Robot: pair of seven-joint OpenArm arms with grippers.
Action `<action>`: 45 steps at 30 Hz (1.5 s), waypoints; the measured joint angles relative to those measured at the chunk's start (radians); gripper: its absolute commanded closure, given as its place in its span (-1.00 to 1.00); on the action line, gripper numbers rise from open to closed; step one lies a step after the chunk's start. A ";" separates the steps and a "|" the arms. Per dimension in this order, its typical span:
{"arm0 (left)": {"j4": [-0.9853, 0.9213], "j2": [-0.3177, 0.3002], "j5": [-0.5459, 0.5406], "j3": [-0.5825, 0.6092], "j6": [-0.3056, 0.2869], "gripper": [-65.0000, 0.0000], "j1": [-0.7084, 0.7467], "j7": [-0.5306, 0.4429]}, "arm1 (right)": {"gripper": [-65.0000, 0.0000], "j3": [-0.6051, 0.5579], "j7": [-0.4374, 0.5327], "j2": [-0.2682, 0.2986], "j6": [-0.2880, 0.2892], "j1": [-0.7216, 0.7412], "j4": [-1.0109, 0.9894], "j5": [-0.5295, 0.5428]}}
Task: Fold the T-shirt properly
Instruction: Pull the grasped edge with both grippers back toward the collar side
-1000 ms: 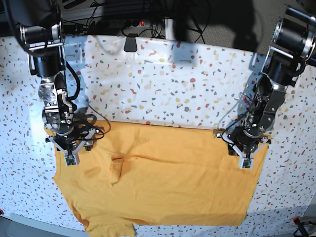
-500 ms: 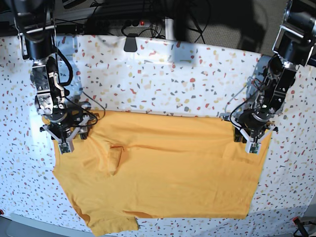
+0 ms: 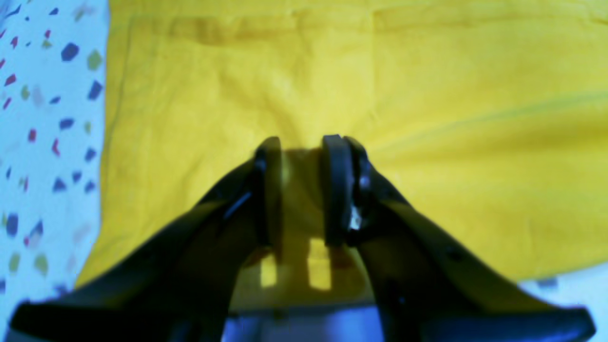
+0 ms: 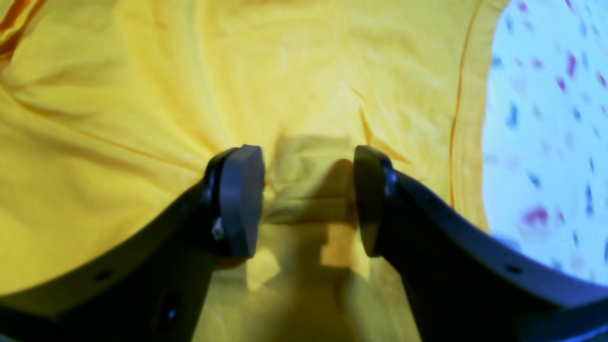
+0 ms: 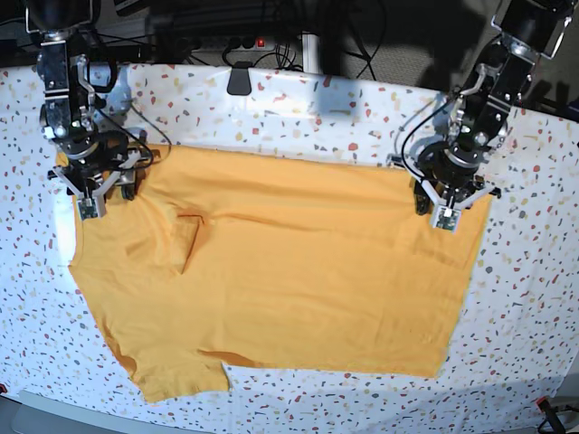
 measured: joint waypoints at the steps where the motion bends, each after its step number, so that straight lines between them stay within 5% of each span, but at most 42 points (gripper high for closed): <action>1: 0.023 0.000 -0.002 -0.011 0.008 0.54 0.023 0.011 | 0.09 0.011 -0.002 0.000 0.000 -0.021 0.016 0.000; 13: 0.279 -0.002 0.080 -0.064 0.017 0.54 0.288 0.083 | 0.09 0.035 -0.068 0.004 -0.001 -0.167 0.169 -0.019; 38: 0.314 0.005 0.197 -0.069 0.034 0.54 0.409 0.046 | 0.09 0.041 -0.080 0.011 -0.005 -0.329 0.274 -0.021; 45: 0.371 0.005 0.209 -0.069 0.033 0.54 0.412 0.141 | 0.09 0.041 -0.100 0.011 -0.005 -0.333 0.290 -0.021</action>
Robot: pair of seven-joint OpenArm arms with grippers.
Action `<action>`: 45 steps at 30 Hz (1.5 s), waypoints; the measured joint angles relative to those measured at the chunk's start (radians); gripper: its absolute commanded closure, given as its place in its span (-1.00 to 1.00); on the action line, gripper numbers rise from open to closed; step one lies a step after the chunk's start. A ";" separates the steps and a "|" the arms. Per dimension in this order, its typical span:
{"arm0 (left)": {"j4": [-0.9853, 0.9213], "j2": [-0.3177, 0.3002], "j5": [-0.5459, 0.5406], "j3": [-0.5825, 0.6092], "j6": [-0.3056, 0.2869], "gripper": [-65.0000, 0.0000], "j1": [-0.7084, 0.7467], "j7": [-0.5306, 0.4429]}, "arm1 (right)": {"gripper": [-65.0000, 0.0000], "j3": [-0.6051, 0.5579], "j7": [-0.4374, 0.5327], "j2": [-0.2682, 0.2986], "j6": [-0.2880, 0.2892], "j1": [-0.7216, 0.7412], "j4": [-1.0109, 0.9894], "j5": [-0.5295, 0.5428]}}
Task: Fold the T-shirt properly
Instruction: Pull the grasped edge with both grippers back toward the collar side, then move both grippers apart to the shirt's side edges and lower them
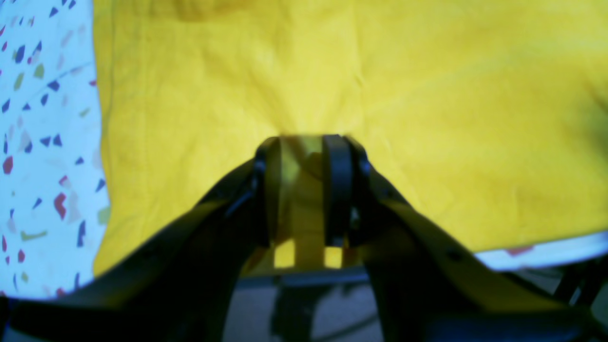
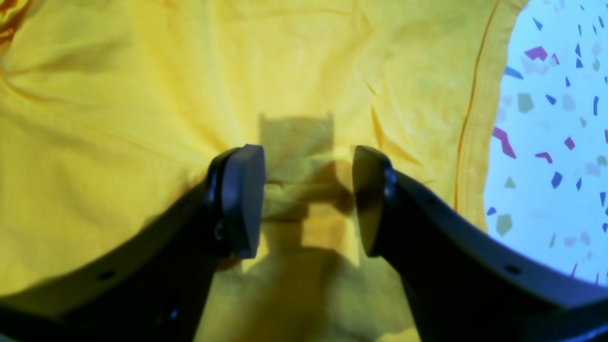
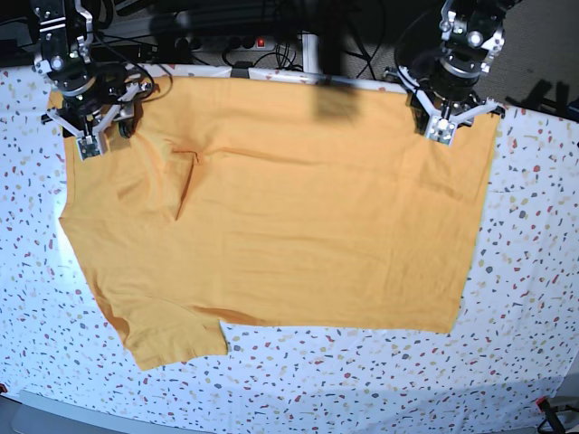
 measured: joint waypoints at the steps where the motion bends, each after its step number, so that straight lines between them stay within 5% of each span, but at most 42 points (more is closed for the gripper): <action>1: 0.013 0.000 0.000 0.001 0.000 0.54 0.003 0.018 | 0.09 0.000 -0.007 0.000 0.000 -0.002 0.006 -0.001; 9: 0.065 0.000 0.047 0.003 -0.008 0.54 0.004 0.047 | 0.09 -0.006 -0.053 -0.003 0.001 -0.011 0.058 -0.021; 16: 0.065 -0.006 0.148 0.006 0.165 0.54 -0.047 0.074 | 0.09 -0.008 -0.064 -0.005 -0.037 -0.016 0.087 -0.072; 26: 0.123 -0.007 0.184 0.006 0.163 0.54 -0.098 0.133 | 0.09 -0.002 -0.117 -0.009 -0.121 -0.026 0.217 -0.142; 35: 0.227 -0.008 0.246 0.006 0.161 0.54 -0.196 0.174 | 0.09 0.159 -0.143 -0.008 -0.156 -0.021 0.396 -0.175; 45: 0.227 -0.008 0.173 0.009 0.157 0.54 -0.425 0.177 | 0.09 0.176 -0.145 -0.026 -0.161 0.167 0.410 -0.027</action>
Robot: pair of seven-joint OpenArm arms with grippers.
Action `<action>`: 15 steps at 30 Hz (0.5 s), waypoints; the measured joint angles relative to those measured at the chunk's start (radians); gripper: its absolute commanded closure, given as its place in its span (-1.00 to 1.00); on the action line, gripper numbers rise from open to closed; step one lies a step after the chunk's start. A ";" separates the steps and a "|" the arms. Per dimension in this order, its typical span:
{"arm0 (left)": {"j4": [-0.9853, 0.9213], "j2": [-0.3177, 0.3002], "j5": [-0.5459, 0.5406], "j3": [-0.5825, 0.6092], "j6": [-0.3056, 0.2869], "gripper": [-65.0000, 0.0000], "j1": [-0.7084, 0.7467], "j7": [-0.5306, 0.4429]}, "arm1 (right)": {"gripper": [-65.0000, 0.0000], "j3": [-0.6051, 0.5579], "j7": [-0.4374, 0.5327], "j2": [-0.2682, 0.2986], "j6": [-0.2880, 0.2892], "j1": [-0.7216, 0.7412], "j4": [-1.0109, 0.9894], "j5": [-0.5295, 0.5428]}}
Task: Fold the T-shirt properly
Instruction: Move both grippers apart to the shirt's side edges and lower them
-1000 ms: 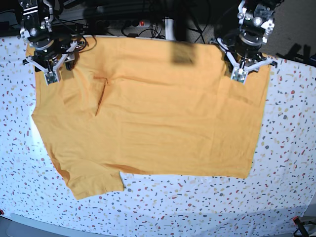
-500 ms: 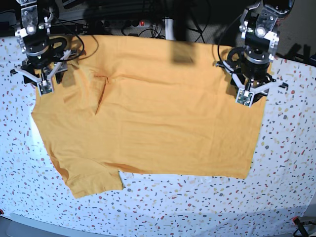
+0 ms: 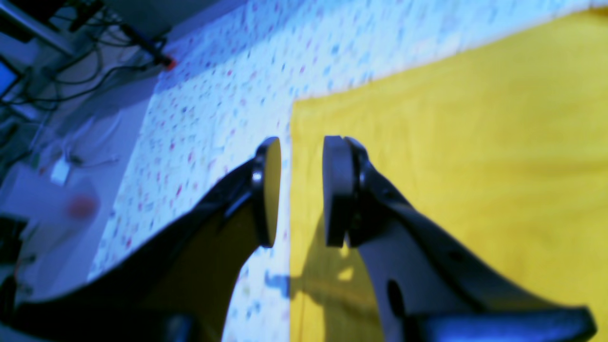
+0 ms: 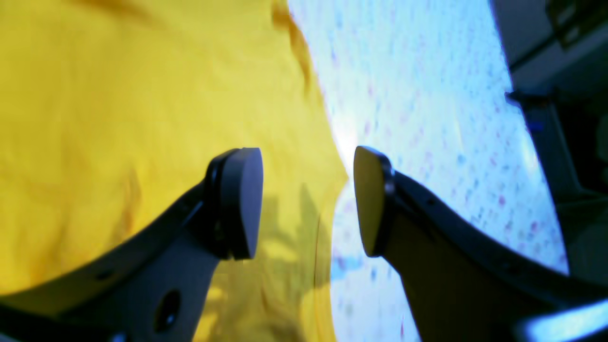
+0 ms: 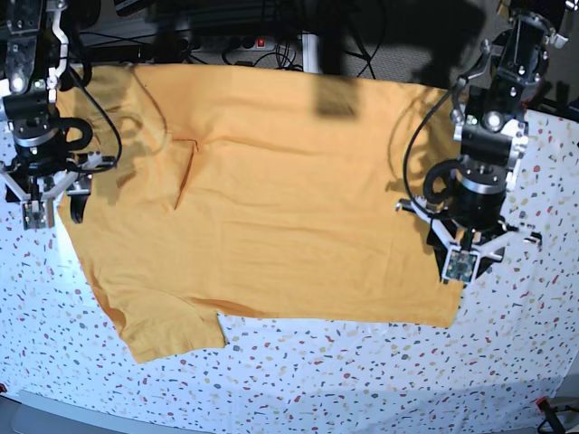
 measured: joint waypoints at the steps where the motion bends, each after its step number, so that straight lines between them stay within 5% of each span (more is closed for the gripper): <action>1: 0.000 0.000 0.001 0.000 -0.013 0.54 -0.023 -0.001 | 0.09 0.000 0.002 -0.010 0.000 0.023 0.000 0.001; 11: -0.217 0.000 0.000 0.001 -0.024 0.54 -0.286 -0.021 | 0.09 0.000 0.012 -0.122 0.001 0.126 0.000 0.042; 15: -0.439 0.003 -0.114 0.000 -0.067 0.54 -0.410 -0.102 | 0.09 0.000 0.014 -0.137 0.000 0.134 0.000 0.087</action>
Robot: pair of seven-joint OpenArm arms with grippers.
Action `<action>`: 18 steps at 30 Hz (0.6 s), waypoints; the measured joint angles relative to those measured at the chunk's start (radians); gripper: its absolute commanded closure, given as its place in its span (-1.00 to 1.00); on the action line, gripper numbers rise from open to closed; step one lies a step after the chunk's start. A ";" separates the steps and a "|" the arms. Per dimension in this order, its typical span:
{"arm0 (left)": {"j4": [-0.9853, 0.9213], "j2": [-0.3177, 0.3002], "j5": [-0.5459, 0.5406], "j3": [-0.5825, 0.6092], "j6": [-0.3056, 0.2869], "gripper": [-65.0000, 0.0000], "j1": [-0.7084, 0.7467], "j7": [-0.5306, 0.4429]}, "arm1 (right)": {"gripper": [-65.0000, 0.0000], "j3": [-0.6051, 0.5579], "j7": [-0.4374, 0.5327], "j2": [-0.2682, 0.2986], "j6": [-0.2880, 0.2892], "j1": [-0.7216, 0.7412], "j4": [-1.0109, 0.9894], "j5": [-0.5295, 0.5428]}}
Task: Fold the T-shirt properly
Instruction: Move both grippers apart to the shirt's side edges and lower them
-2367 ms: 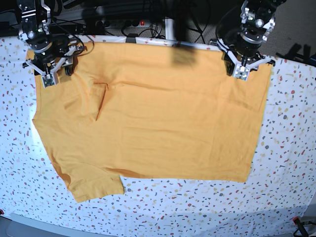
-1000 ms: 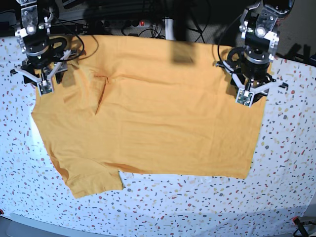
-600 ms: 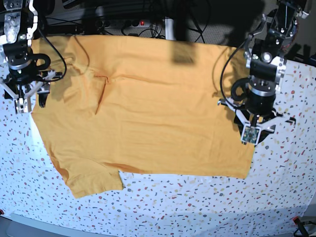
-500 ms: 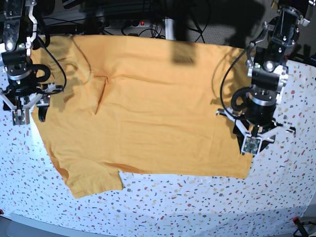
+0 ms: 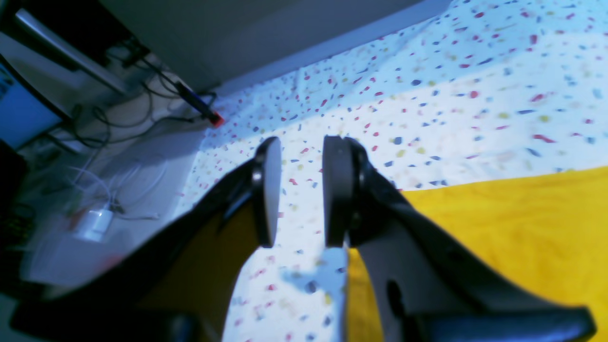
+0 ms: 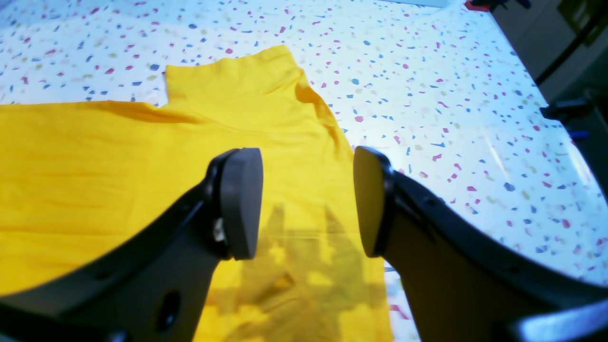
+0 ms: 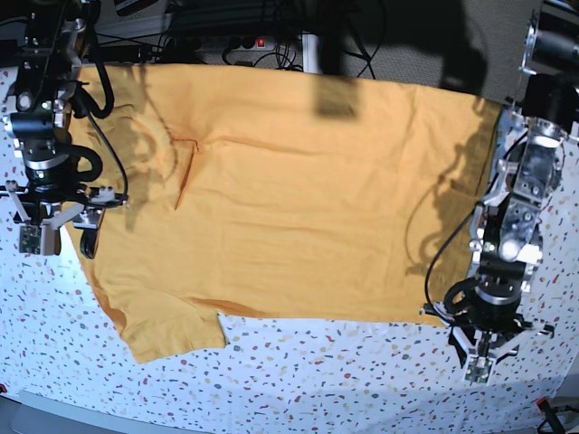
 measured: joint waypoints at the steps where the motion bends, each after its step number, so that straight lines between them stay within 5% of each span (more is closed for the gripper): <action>1: -0.066 0.000 -0.037 0.000 -0.041 0.54 -0.032 -0.026 | 0.09 0.000 -0.007 -0.002 0.000 0.000 0.000 0.008; 6: -0.456 0.008 -0.240 0.001 -0.220 0.54 -0.195 -0.179 | 0.09 0.000 -0.041 -0.012 0.000 0.000 0.000 0.023; 12: -1.083 0.059 -0.404 -0.004 -0.344 0.54 -0.444 -0.250 | 0.09 0.000 -0.055 -0.013 0.000 -0.002 0.000 0.023; 18: -1.435 0.075 -0.626 -0.005 -0.593 0.47 -0.545 -0.351 | 0.09 0.000 -0.069 -0.014 0.033 -0.001 0.000 0.024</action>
